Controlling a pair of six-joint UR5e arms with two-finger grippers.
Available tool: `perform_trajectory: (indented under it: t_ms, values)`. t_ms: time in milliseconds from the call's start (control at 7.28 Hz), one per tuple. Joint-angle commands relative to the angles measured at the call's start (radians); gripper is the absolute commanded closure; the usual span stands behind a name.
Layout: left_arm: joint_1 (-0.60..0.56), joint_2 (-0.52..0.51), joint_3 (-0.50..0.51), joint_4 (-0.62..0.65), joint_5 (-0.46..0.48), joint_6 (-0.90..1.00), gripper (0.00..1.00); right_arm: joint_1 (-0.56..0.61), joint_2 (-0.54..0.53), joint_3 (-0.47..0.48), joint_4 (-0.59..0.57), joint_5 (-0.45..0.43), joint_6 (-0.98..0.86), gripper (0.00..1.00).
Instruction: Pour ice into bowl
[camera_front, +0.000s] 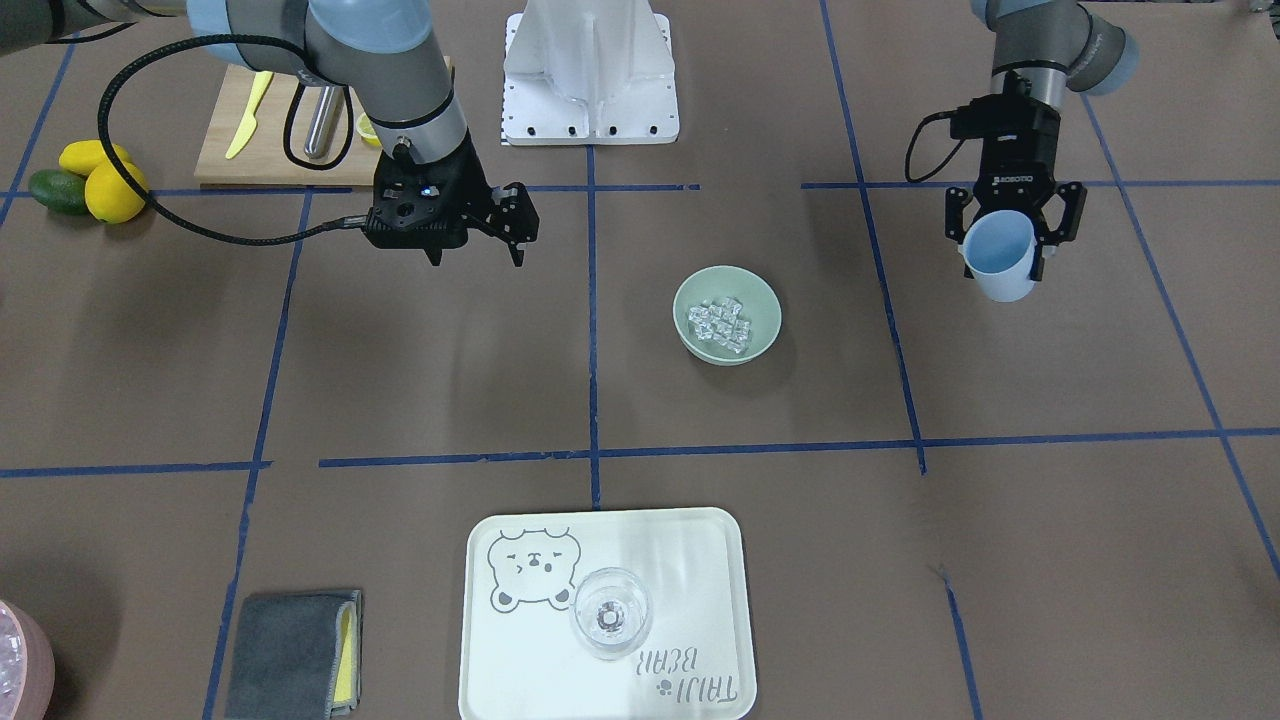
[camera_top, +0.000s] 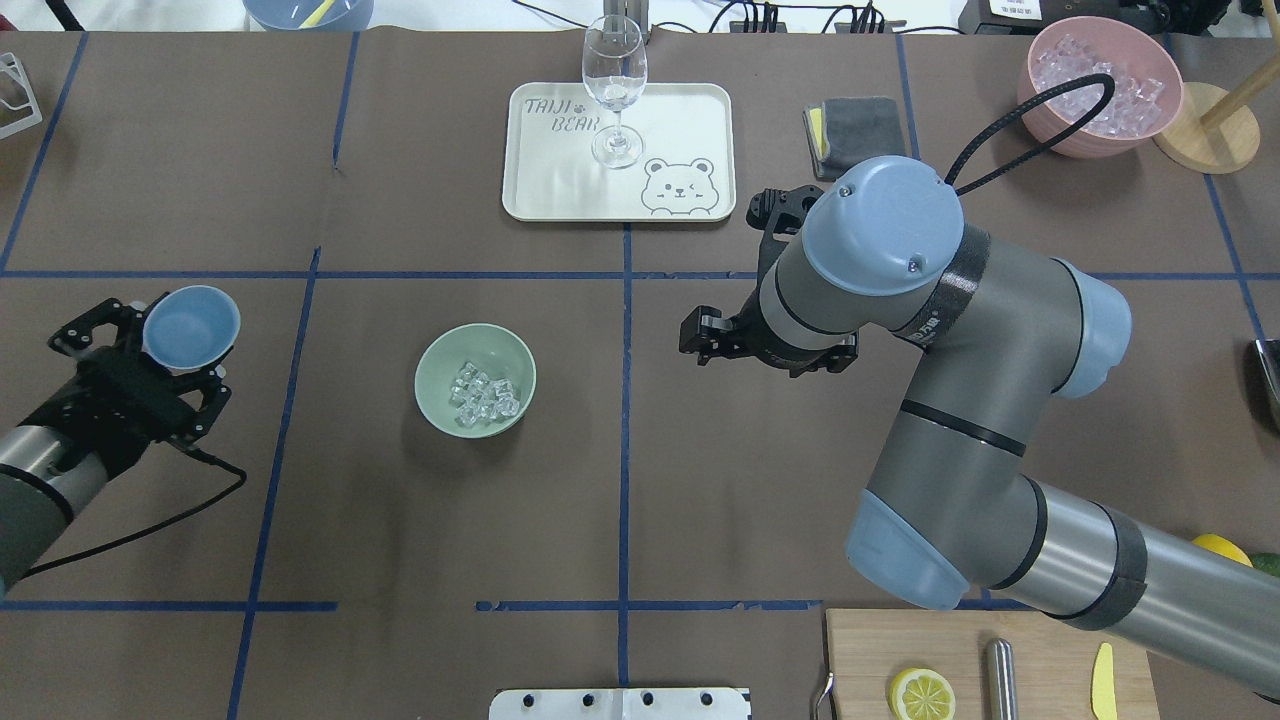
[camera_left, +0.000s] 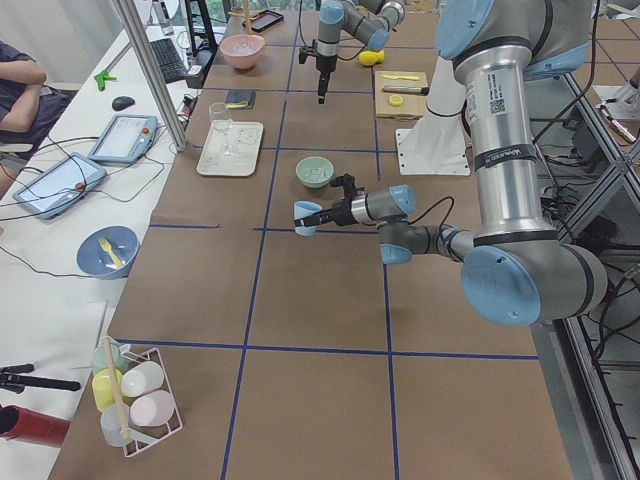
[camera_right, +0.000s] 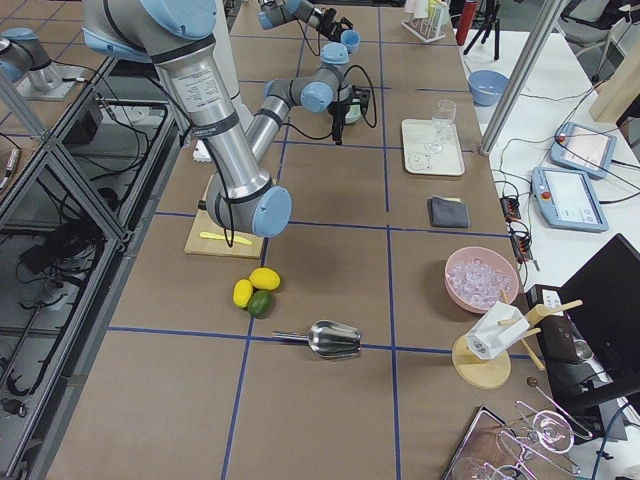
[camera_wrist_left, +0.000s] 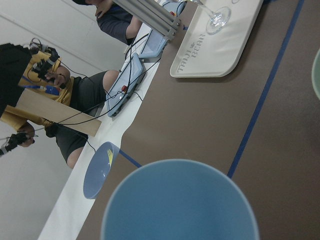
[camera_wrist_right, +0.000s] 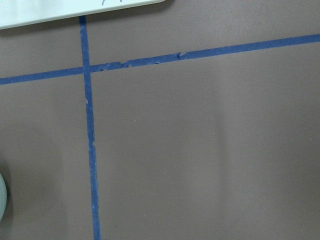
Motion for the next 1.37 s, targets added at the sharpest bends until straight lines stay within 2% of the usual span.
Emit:
perform_trajectory:
  t_ms: [0,412,687,1236]
  values:
    - [-0.028,0.020,0.045,-0.078,-0.039,-0.275,1.00,0.000,0.000,-0.001,0.000,0.000,0.000,0.00]
    - [-0.028,0.012,0.136,-0.162,-0.031,-0.577,1.00,0.000,0.000,-0.001,0.000,0.000,-0.001,0.00]
    - [-0.024,-0.009,0.225,-0.182,0.074,-0.631,1.00,0.000,0.002,0.002,0.000,0.002,-0.001,0.00]
    - [-0.005,-0.101,0.345,-0.167,0.148,-0.694,1.00,0.000,0.009,0.002,0.000,0.002,0.000,0.00]
